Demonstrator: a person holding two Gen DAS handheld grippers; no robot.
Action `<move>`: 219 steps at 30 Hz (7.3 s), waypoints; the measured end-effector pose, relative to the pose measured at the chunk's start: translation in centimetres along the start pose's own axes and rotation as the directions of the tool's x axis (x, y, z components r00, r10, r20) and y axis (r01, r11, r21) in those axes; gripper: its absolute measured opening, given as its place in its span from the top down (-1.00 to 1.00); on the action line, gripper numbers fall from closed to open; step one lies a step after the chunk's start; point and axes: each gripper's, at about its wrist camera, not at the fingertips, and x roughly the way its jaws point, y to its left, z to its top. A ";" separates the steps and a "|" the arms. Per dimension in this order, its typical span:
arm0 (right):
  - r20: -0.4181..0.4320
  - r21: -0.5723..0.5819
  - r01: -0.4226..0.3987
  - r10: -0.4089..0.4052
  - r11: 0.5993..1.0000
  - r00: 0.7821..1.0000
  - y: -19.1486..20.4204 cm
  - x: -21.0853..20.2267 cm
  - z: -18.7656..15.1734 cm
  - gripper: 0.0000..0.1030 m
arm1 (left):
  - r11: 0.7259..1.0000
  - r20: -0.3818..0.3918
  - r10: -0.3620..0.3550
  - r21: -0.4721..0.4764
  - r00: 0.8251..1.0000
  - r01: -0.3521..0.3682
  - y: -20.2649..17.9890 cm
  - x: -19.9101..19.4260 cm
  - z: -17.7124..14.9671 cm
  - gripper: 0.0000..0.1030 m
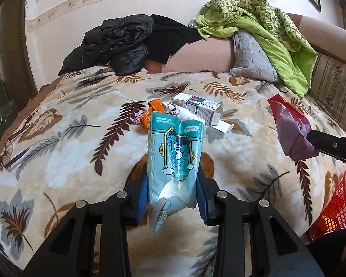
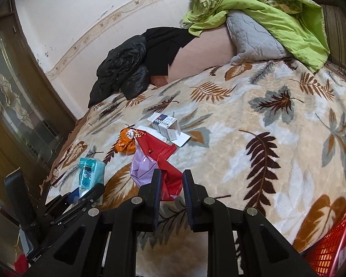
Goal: Collect trash
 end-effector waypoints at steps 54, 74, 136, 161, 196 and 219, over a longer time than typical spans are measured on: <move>0.096 0.242 0.124 -0.152 0.962 0.984 -9.8 -14.4 -2.8 0.62 | 0.909 -0.040 -0.370 0.193 0.928 0.370 -12.4 -4.4 0.9 0.32; 0.066 0.553 0.350 -0.459 0.756 0.886 -24.0 -26.7 -9.3 0.28 | 0.584 -0.410 -0.653 0.264 0.637 0.768 -34.5 -6.2 -1.1 -0.10; -0.102 -0.010 -0.027 0.026 1.000 0.994 -2.9 4.5 7.1 -0.17 | 0.983 -0.108 -0.114 -0.157 0.988 0.096 3.8 10.7 7.6 0.08; -0.275 -0.202 -0.048 -0.009 0.978 0.961 2.3 21.2 8.2 0.23 | 0.983 -0.098 -0.105 -0.157 0.990 0.089 5.3 6.2 2.7 0.07; 0.004 -0.071 0.041 -0.041 0.997 0.999 2.8 3.0 1.1 0.24 | 0.999 0.113 0.037 0.029 0.993 -0.040 0.8 0.2 1.9 0.06; -0.008 -0.071 0.018 -0.018 0.997 1.000 3.1 3.6 1.1 0.24 | 0.997 0.121 0.048 0.049 0.991 -0.055 0.4 0.4 2.0 0.06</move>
